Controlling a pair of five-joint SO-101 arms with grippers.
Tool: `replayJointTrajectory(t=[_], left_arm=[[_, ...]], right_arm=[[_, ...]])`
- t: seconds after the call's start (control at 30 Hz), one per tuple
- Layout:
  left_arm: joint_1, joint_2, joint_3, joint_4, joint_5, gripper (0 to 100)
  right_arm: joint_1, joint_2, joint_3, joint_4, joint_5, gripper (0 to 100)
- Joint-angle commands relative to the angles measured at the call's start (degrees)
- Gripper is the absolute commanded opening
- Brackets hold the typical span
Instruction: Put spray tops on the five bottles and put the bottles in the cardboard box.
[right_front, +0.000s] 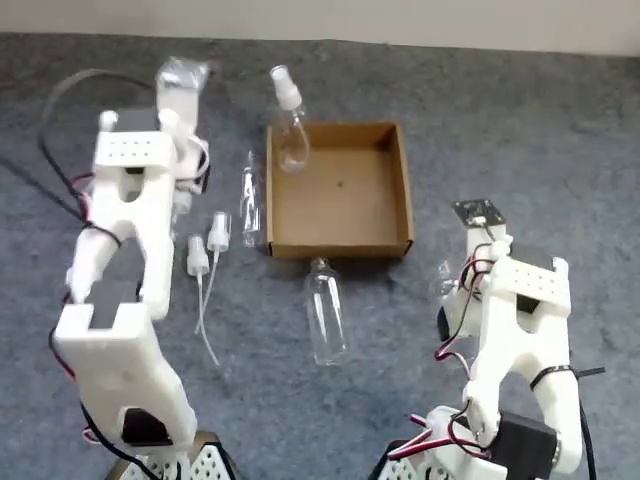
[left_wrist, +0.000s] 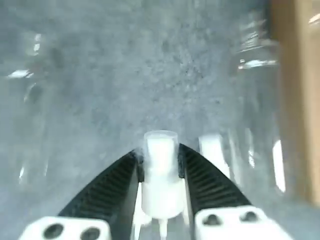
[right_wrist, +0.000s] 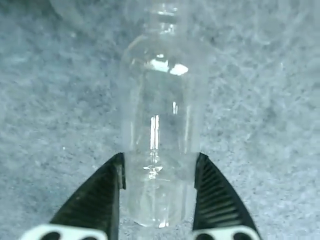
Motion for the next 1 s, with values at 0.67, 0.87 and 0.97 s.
replayJointTrajectory(t=[0.67,0.87,0.97], left_arm=[[9.98,-49.98,49.71,-6.24,3.08,1],[9.98,-52.62,58.07,-12.66,2.9,1],[9.98,-52.62,59.47,-14.59,2.9,1]], right_arm=[[11.56,20.18,-24.13,-0.48,6.33,15.6],[8.57,20.26,-26.95,4.09,5.1,31.8],[5.85,20.62,-31.78,6.37,4.48,31.7]])
